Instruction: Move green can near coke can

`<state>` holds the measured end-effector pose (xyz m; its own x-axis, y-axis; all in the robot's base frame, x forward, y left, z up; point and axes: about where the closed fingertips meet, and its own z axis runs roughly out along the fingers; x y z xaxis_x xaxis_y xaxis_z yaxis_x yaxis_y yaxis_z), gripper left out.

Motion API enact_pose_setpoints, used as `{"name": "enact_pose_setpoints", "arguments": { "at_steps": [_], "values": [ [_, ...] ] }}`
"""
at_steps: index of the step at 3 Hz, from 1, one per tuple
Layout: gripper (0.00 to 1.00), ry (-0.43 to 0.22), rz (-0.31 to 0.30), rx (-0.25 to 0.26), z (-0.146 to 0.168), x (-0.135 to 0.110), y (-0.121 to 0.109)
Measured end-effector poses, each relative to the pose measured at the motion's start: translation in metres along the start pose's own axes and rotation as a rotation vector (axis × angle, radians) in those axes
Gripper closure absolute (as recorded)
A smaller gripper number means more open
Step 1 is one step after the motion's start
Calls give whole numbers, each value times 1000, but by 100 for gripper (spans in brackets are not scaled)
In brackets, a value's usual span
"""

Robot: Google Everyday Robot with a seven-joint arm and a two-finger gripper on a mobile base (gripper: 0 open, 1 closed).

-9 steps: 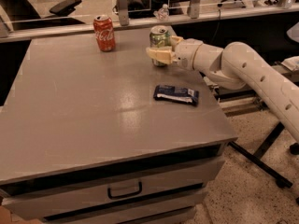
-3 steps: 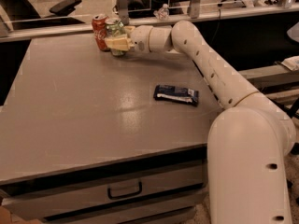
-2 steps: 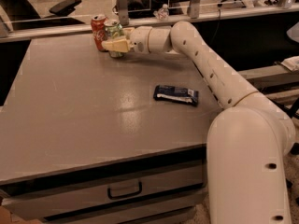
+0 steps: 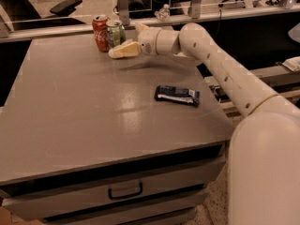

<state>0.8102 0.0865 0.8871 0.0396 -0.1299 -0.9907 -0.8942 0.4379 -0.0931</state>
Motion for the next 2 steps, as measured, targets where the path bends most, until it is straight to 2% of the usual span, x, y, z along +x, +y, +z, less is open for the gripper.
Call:
{"name": "enact_pose_setpoints", "arguments": {
  "at_steps": [1, 2],
  "values": [
    [0, 28, -37, 155, -59, -12, -12],
    [0, 59, -29, 223, -74, 4, -17]
  ]
}}
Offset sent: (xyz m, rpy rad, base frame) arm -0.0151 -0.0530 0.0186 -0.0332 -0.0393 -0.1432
